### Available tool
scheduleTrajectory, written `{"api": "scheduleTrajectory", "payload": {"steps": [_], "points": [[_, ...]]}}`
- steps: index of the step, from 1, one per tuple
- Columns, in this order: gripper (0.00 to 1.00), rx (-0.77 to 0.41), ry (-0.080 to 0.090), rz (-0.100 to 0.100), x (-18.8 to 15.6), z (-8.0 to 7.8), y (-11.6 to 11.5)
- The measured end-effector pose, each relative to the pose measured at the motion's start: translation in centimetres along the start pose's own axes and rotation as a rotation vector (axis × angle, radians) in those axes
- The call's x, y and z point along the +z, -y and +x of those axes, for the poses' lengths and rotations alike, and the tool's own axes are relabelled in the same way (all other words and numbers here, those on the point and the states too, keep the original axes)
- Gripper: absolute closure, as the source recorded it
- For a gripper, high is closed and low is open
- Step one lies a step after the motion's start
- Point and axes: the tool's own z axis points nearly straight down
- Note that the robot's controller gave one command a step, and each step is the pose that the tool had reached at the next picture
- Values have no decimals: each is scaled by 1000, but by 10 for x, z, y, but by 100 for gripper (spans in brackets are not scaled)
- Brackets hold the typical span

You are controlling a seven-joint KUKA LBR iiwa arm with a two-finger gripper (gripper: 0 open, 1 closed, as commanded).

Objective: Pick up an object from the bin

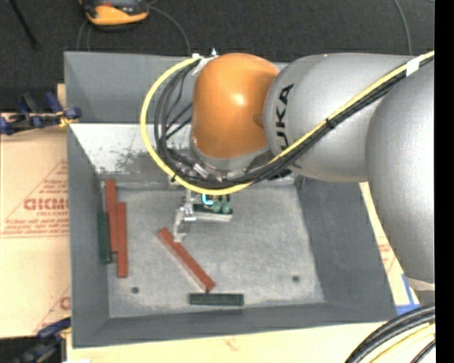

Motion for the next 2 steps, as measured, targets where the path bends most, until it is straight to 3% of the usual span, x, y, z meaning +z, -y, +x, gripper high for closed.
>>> {"api": "scheduleTrajectory", "payload": {"steps": [1, 2], "points": [[0, 3, 8, -1, -5, -2, 1], [0, -77, 14, 0, 29, -5, 12]]}}
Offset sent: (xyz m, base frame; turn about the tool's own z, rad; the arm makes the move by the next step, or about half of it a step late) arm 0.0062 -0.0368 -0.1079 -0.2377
